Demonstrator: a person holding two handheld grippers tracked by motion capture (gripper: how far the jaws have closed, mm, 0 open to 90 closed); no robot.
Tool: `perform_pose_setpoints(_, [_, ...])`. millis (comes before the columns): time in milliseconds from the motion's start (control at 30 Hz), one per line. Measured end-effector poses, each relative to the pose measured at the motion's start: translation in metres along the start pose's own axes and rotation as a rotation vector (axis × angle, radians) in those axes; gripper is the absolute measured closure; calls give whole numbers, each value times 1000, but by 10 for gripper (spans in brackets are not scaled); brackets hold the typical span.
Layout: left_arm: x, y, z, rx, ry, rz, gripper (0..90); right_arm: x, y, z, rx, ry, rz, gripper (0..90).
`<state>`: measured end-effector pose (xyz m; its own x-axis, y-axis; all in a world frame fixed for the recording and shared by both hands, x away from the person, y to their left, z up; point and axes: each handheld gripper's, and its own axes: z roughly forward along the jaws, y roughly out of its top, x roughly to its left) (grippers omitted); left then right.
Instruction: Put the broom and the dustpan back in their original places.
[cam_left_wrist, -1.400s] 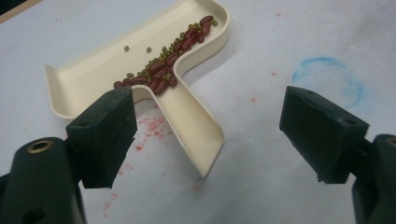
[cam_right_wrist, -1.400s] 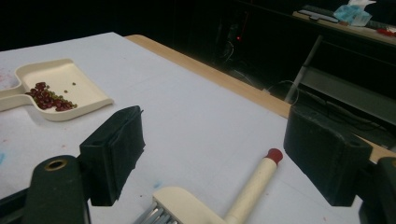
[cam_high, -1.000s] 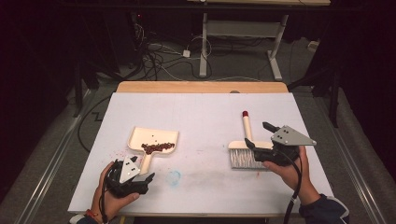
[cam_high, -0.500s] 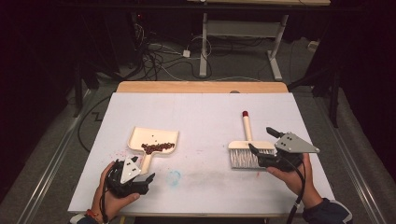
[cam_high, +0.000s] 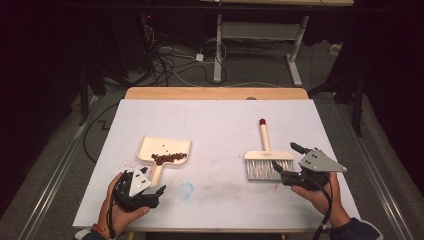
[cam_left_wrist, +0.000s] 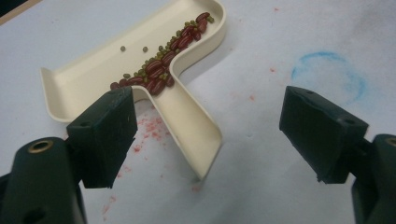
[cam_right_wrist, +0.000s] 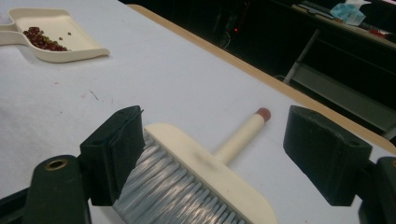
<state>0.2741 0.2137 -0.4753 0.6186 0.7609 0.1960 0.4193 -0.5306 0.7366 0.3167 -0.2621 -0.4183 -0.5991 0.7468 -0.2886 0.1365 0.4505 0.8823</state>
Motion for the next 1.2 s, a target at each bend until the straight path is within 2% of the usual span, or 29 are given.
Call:
perform_pose_setpoints(200, [0,0,1,4,-1,5,188,1,-9,-5,13,-5,-11,205])
perform_pose_setpoints(400, [0,1,1,2,-3,6,188,2,-20,-9,23,0,-1,205])
perform_pose_setpoints(633, [0,2,3,1,-12,5,188,6,-34,-13,52,6,4,205])
perform_pose_setpoints(733, [0,2,4,1,-14,5,188,9,-41,-14,63,18,26,205])
perform_pose_setpoints(933, [-1,4,3,-10,-18,10,188,16,-54,-17,93,21,16,205])
perform_pose_setpoints(1000, [-1,3,4,-10,-16,10,188,18,-56,-18,100,20,6,205])
perform_pose_setpoints(1067, [0,3,3,-7,-16,8,188,18,-58,-19,98,28,21,205])
perform_pose_setpoints(1200, [0,3,3,-7,-15,6,188,19,-58,-18,98,32,19,205])
